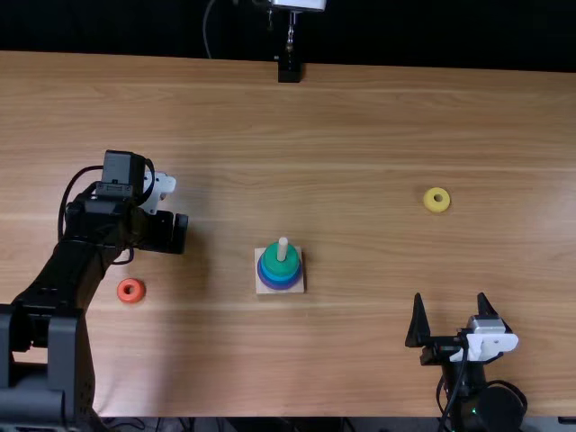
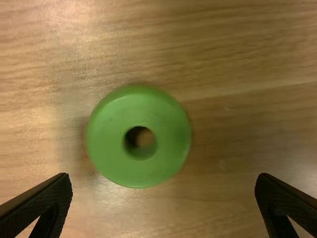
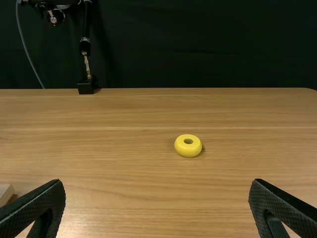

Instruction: Build the Hanoi tower: stack the rings onto the peg from bottom to top in this color order: purple, dark blue, light blue, dark green, light green, yellow, orange.

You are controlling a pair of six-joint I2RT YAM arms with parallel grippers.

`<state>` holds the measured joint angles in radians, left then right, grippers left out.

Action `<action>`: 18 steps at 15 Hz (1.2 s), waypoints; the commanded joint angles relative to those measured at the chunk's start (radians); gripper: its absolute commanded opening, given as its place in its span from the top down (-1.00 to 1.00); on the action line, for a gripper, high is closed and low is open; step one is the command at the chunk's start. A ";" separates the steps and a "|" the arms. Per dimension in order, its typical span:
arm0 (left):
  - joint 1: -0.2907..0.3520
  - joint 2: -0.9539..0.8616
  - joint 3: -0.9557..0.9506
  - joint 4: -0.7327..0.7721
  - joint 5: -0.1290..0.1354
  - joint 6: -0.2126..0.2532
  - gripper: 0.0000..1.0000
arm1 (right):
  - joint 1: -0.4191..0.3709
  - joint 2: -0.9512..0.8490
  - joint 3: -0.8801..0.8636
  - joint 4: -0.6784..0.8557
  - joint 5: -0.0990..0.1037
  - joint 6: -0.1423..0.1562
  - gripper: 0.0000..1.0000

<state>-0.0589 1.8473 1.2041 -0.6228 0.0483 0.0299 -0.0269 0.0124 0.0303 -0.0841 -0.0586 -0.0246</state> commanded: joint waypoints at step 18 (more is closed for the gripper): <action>-0.047 0.072 0.086 0.010 -0.161 0.012 -1.00 | -0.010 -0.012 -0.012 0.000 0.013 -0.001 -1.00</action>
<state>-0.1040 1.8950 1.2705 -0.6140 -0.1055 0.0399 -0.0273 0.0124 0.0303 -0.0841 -0.0586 -0.0250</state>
